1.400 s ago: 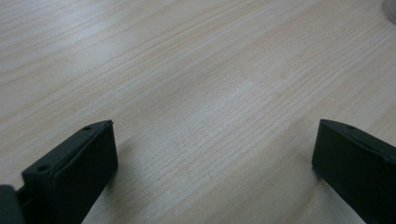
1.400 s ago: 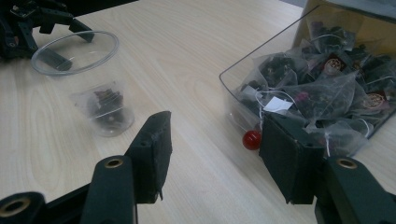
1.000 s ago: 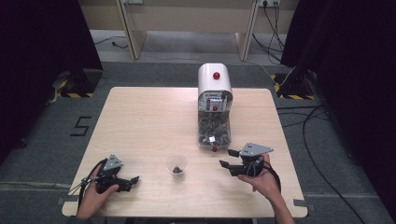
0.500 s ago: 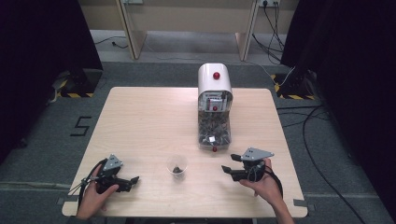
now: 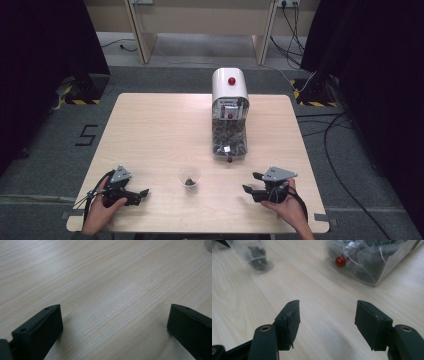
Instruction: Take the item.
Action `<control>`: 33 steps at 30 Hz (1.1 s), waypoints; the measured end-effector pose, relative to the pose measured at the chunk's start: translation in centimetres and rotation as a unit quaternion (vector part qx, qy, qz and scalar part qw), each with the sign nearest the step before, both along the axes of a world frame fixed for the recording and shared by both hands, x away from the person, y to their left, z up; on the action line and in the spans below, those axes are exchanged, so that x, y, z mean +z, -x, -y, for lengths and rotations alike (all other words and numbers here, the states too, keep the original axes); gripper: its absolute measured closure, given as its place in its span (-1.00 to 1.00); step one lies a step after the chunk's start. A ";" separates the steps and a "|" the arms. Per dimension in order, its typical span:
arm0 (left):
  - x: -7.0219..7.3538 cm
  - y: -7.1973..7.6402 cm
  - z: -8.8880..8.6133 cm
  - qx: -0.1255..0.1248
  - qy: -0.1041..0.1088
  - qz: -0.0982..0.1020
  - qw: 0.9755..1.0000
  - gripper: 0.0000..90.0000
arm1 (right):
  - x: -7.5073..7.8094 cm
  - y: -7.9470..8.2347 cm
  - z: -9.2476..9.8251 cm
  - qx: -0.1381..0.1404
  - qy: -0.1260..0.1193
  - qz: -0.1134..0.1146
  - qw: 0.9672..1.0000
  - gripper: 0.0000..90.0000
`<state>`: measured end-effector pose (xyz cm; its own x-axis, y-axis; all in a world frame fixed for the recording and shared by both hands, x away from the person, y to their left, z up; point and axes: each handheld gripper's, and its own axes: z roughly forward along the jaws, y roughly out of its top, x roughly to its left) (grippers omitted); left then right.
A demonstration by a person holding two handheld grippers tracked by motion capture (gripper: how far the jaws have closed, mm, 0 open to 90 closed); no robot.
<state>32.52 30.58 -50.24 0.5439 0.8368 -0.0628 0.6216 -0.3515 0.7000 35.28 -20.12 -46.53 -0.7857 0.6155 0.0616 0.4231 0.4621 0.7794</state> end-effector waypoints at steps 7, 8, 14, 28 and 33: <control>0.0 0.0 0.0 0.000 0.000 0.000 1.000 -1.00 | -0.2 0.9 0.8 -0.006 0.007 -0.002 1.000 -0.20; 0.0 0.0 0.0 0.000 0.000 0.000 1.000 -1.00 | -0.3 1.0 0.9 -0.007 0.006 -0.001 1.000 -0.20; 0.0 0.0 0.0 0.000 0.000 0.000 1.000 -1.00 | -0.6 1.4 1.6 -0.019 0.010 -0.008 1.000 -0.22; 0.0 0.0 0.0 0.000 0.000 0.000 1.000 -1.00 | -1.2 2.5 2.5 -0.049 0.028 -0.016 0.998 -0.47; 0.0 0.0 0.0 0.000 0.000 0.000 1.000 -1.00 | -1.6 3.2 2.8 -0.053 0.049 -0.023 0.997 -0.47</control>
